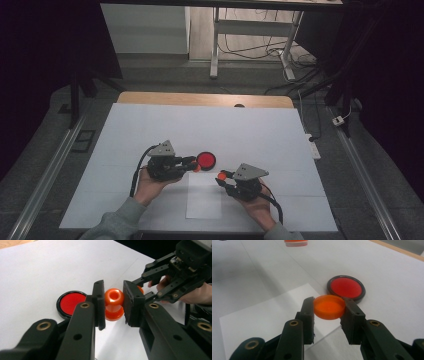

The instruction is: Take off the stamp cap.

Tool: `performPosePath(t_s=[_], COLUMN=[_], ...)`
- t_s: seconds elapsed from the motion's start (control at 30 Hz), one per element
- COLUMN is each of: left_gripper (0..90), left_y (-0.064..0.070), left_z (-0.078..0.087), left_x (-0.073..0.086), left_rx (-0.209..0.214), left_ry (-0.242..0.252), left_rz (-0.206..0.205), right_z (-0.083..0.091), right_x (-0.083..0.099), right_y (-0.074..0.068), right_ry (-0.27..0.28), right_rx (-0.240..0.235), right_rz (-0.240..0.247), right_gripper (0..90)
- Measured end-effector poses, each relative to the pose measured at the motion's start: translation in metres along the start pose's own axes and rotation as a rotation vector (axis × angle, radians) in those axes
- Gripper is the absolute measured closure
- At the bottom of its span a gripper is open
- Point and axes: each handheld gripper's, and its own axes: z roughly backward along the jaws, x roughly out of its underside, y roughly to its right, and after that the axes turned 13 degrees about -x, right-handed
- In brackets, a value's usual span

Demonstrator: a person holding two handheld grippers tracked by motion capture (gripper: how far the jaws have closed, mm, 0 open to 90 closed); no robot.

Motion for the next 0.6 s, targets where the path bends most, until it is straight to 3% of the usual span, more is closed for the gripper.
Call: performPosePath(t_s=[0.6], left_gripper=[72.5], left_y=[-0.001], left_z=[-0.006], left_x=[-0.001], left_rx=[-0.021], left_ry=[-0.014], left_rz=[-0.009], right_z=[0.040], right_x=[0.019], right_y=[0.009], right_ry=[0.040], right_rx=[0.069], right_rz=[-0.070], right_gripper=[64.7])
